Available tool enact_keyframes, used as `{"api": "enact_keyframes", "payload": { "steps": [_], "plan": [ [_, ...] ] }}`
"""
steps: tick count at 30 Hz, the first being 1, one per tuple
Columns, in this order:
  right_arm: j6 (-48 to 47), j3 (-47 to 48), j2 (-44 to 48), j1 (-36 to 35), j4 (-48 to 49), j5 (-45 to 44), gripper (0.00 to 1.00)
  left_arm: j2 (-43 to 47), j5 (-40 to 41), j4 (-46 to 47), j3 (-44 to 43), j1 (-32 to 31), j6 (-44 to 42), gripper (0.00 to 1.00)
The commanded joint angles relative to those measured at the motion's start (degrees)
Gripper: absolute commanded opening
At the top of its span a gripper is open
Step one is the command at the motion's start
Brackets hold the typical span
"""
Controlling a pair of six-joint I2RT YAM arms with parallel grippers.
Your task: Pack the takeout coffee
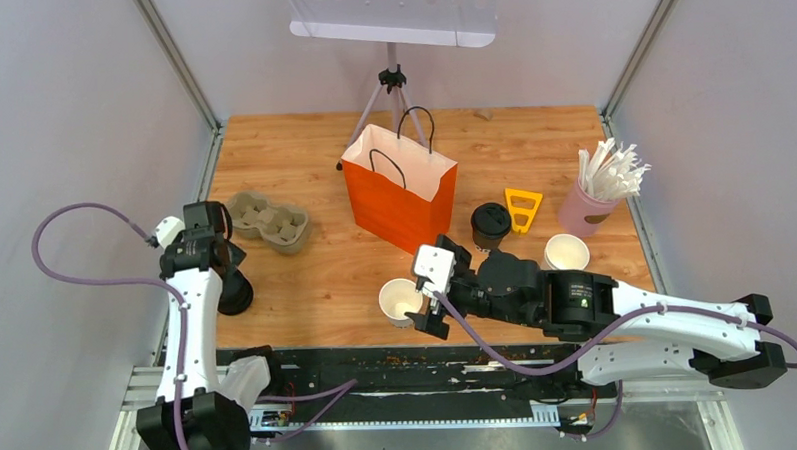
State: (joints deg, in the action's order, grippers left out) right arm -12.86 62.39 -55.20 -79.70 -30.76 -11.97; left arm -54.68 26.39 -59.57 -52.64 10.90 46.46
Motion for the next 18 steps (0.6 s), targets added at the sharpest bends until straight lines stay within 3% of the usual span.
{"api": "enact_keyframes", "payload": {
  "steps": [1,10,18],
  "plan": [
    [2.4,1.5,1.1,-0.1,-1.3,-1.1,0.93,-0.6,7.8,0.0,-0.5,2.5,1.3,0.80],
    [4.7,2.3,0.0,-0.1,-2.0,-0.9,0.92,-1.9,4.0,6.3,3.9,7.9,-4.0,0.58],
    [5.8,3.2,-1.9,-0.1,-3.6,-1.5,0.92,-3.9,3.9,9.4,5.3,12.1,-6.6,0.51]
  ]
}}
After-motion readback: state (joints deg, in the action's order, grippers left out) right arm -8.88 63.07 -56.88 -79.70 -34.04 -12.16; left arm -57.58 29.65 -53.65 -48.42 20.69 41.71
